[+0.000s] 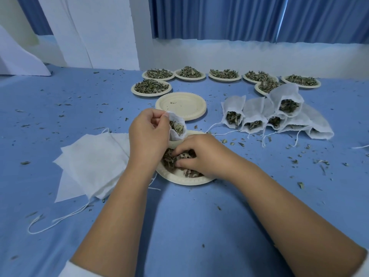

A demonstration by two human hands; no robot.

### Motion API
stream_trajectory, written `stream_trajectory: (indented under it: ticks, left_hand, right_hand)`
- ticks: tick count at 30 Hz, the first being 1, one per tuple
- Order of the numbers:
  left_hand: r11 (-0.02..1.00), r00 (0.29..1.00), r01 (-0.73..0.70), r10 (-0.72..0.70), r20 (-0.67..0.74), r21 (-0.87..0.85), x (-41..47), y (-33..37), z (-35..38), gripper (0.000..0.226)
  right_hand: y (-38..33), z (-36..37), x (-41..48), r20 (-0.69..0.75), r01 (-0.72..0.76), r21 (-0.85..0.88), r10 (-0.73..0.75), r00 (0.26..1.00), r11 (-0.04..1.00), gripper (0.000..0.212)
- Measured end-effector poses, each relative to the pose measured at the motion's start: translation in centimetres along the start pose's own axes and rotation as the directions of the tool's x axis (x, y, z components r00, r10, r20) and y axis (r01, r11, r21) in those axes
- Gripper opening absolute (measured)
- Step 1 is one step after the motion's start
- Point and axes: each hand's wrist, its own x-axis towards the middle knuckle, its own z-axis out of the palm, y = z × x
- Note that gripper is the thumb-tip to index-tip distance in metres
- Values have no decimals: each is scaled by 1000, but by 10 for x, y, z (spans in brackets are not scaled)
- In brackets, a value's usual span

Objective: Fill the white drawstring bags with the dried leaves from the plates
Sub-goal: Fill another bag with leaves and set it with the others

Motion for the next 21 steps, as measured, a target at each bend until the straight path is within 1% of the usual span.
stream_trajectory:
  ticks: [3,6,9,12,14,16,18,21]
  left_hand:
    - [999,1000,8,-8,12,34,0,0,2,16]
    - [999,1000,22,-23,20,40,0,1,2,13]
    - [998,999,25,-26,20,49,0,1,-1,18]
    - [997,993,59,-63,100,40,-3,4,0,18]
    - [996,981,94,-94,167,13,-6,6,2,18]
    - [994,979,103,-105,178,17,-7,7,3,20]
    - [990,978,139,-135,158,-13,-6,7,3,19]
    - [981,975,180,-169,146,-65,-3,6,3,19]
  right_hand:
    - [9,-18,-3,-84,-62,207,81,993,976,22]
    - [17,-33,-4,-122,-92,380,149,981,921,21]
    - [23,-39,-5,-186,-88,570,232,955,817,25]
    - [21,-32,-1,-217,-57,700,289,932,711,23]
    - [17,-25,2,-204,-44,750,295,934,660,23]
    - [16,-19,3,-185,-46,762,285,940,646,21]
    - [15,-17,2,-185,-63,727,283,941,684,17]
    - [18,-17,2,-207,-100,610,279,938,786,15]
